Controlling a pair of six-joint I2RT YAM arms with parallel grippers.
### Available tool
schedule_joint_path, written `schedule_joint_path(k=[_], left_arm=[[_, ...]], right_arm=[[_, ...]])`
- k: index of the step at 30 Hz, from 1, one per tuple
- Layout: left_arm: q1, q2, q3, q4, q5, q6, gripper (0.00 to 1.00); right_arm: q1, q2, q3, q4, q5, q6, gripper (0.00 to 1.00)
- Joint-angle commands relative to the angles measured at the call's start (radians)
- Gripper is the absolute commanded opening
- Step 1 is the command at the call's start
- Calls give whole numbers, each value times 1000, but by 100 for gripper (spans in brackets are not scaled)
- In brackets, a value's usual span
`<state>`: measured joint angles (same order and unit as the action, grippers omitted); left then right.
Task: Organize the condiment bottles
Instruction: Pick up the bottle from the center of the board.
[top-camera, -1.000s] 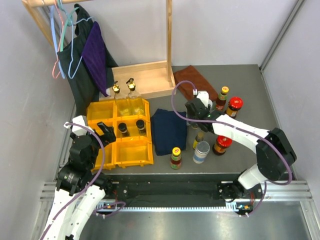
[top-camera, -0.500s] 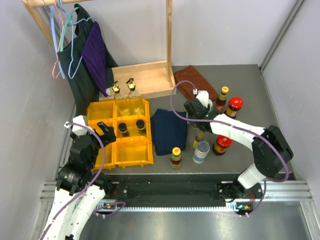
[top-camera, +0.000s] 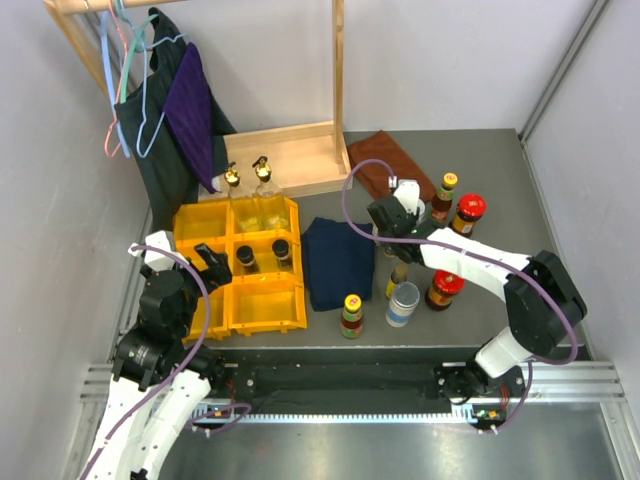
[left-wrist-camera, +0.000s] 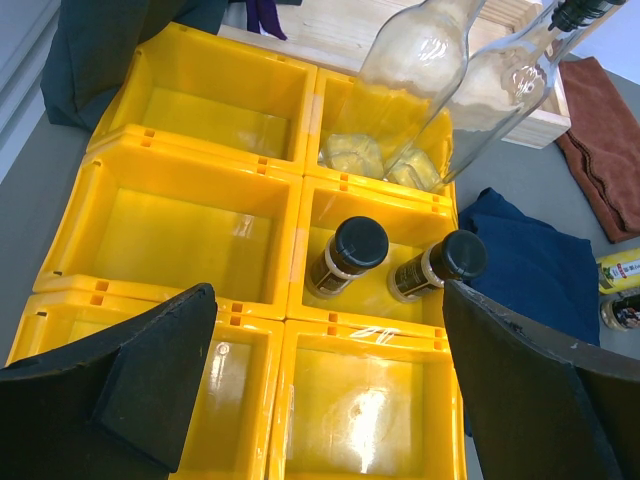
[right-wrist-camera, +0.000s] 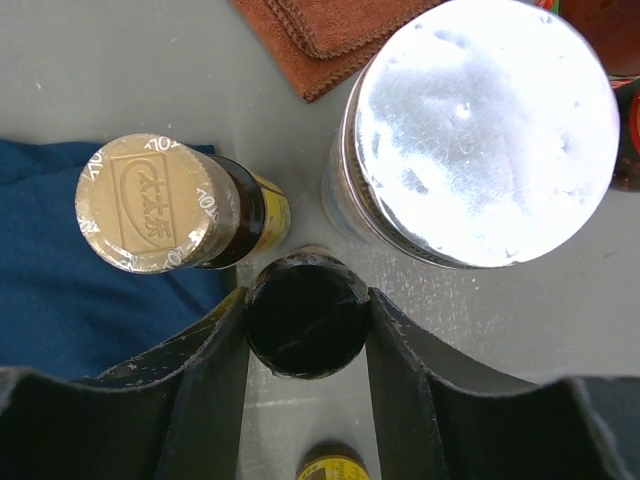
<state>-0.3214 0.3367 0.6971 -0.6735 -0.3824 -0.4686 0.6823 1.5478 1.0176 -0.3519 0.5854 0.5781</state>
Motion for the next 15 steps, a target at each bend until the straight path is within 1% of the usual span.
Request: schedule_joint_path(k=[1,7,15], left_arm=[[4,-1,-5,37,0,15,99],[4,-7,-5,38,2,13,99],[4,-8,-5,37,5,13,99]], right_arm=[[-10,-61,30,10,31,16,0],[-7,-133,24,-36,24,26,0],[-3,-230,33,-78,-21,-3,0]])
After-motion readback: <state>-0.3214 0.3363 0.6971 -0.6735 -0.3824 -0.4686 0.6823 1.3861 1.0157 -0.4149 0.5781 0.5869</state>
